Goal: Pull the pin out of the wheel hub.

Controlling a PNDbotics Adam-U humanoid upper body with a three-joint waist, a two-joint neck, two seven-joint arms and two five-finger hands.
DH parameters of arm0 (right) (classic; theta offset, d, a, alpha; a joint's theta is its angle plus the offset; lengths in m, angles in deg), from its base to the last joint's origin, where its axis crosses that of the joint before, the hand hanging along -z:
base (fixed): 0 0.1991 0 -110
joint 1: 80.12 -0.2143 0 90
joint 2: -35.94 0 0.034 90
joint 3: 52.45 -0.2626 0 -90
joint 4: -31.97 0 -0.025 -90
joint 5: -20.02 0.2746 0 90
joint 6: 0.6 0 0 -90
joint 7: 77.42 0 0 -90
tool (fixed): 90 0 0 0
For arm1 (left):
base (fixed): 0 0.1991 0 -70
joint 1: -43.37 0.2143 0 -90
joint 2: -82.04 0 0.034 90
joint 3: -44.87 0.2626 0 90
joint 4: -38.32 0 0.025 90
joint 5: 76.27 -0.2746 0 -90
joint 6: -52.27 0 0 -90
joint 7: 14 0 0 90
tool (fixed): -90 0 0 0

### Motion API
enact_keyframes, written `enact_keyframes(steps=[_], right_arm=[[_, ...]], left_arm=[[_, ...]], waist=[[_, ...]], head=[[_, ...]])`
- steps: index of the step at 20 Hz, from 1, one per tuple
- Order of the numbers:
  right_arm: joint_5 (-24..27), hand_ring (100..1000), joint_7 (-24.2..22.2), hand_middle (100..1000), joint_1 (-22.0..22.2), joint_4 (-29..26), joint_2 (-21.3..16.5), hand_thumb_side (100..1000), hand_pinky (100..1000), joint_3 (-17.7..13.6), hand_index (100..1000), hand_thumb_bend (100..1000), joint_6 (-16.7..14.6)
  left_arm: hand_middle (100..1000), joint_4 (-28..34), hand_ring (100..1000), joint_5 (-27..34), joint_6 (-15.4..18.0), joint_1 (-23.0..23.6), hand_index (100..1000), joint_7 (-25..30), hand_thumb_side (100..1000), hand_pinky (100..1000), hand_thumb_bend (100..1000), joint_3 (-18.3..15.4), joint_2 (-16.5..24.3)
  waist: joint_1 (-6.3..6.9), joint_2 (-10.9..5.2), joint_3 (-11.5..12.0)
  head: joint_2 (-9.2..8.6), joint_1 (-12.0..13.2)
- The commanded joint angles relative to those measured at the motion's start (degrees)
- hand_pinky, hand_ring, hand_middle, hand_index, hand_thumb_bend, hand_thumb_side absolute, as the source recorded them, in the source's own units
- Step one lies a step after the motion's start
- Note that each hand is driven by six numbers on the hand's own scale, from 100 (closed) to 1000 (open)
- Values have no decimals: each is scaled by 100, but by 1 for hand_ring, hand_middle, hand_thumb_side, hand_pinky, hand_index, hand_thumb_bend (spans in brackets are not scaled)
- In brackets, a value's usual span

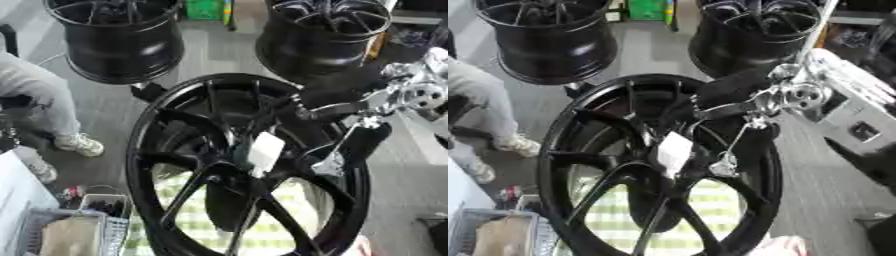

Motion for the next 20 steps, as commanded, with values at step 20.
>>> enact_keyframes(steps=[20], right_arm=[[-707,952,13,979,-150,911,365,301,862,183,1000,194,-398]], left_arm=[[628,72,566,-5,21,-59,819,67,804,642,100,20,50]], waist=[[38,-25,43]], head=[[-15,-63]])
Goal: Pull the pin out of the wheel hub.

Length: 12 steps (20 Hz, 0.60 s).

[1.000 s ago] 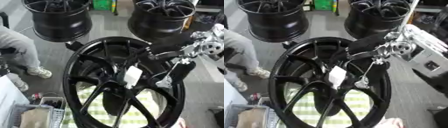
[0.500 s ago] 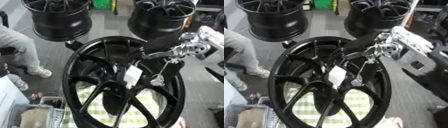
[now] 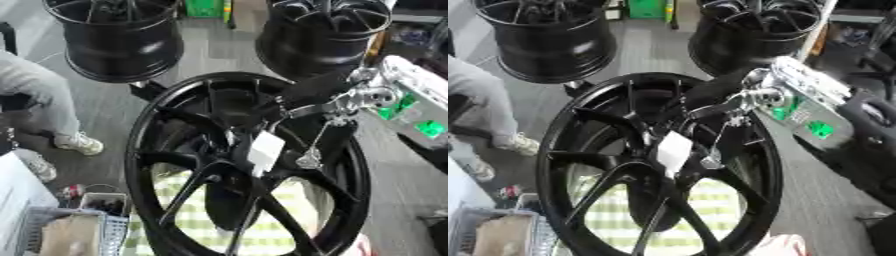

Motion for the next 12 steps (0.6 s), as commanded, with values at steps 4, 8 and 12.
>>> enact_keyframes(steps=[4,8,12], right_arm=[[3,947,8,970,-59,13,-37,303,858,-12,1000,183,-48],[46,941,8,958,-46,-2,-2,301,852,30,1000,172,-52],[85,932,8,941,-45,-41,28,293,845,56,998,156,-61]], left_arm=[[629,69,567,-4,15,-60,819,24,804,643,100,-1,51],[629,67,567,-5,22,-60,820,28,804,643,100,-4,54],[630,63,568,-8,24,-57,820,33,805,643,100,-3,55]], waist=[[37,-56,-3],[39,-54,-3],[36,-53,-3]], head=[[-15,-17],[-15,-20],[-15,-26]])
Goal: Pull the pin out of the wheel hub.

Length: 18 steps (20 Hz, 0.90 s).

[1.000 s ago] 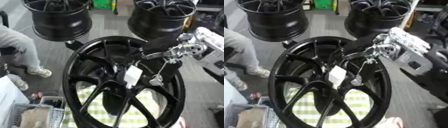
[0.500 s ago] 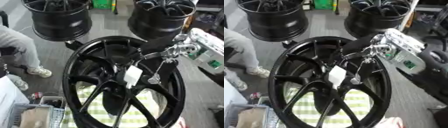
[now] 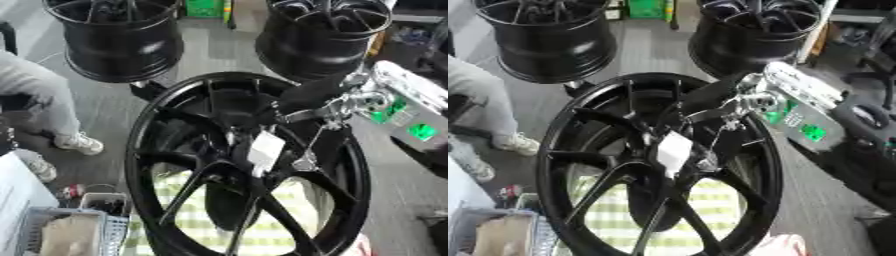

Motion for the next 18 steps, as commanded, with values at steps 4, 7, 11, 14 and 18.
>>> enact_keyframes(steps=[4,7,11,14,18], right_arm=[[103,924,12,928,-93,-144,-25,288,838,-12,986,144,-16],[120,917,12,914,-80,-141,1,284,835,9,976,133,0],[104,913,12,901,-59,-93,22,276,832,19,961,121,25],[78,906,12,883,-56,-57,46,264,828,20,948,117,84],[68,893,12,854,-41,-35,60,252,819,8,920,100,150]], left_arm=[[630,66,568,-10,18,-60,820,32,805,643,100,1,54],[630,65,568,-19,20,-58,820,30,805,643,100,-5,58],[630,62,569,-20,20,-56,821,30,806,643,100,-6,58],[631,66,569,-18,17,-56,821,37,806,643,100,-4,55],[631,66,570,-20,21,-53,821,36,806,643,100,-9,61]], waist=[[30,-51,-1],[28,-49,6],[23,-49,11],[19,-48,13],[22,-43,13]], head=[[-15,-31],[-15,-30],[-15,-31],[-15,-38],[-15,-36]])
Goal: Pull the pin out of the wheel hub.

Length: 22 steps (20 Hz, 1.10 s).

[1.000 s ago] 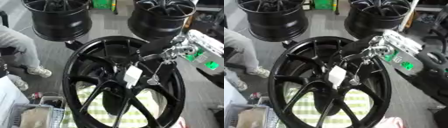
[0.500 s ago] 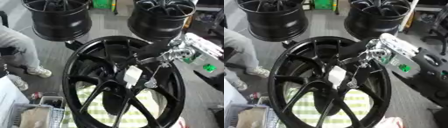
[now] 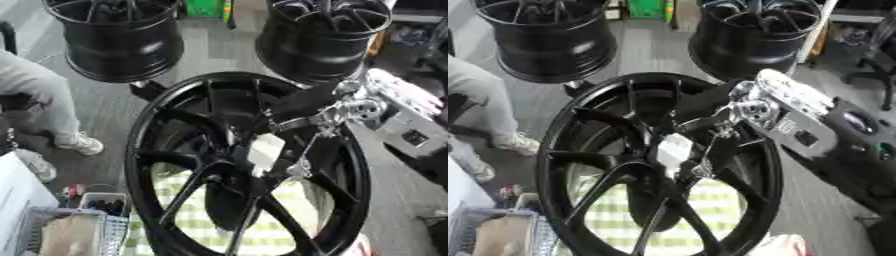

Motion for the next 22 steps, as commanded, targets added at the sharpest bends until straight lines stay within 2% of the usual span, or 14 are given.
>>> enact_keyframes(steps=[1,10,16,22], right_arm=[[-9,888,11,844,-62,-8,-74,246,816,-76,910,100,63],[26,807,11,733,-73,-96,-78,211,764,-161,803,100,152],[57,730,11,617,-95,-196,-82,179,715,-273,702,100,209],[84,716,11,581,-137,-380,-155,160,710,-387,667,100,246]], left_arm=[[631,65,570,-8,5,-52,821,13,806,643,100,-11,63],[631,65,571,-5,7,-54,822,16,806,644,100,-14,59],[632,62,572,-3,12,-56,822,14,805,644,100,-21,61],[632,59,573,-1,11,-58,822,13,804,644,100,-27,63]], waist=[[26,-46,5],[29,-45,-5],[34,-46,-9],[31,-50,-25]], head=[[-15,-19],[-15,-17],[-15,-18],[-15,-13]])
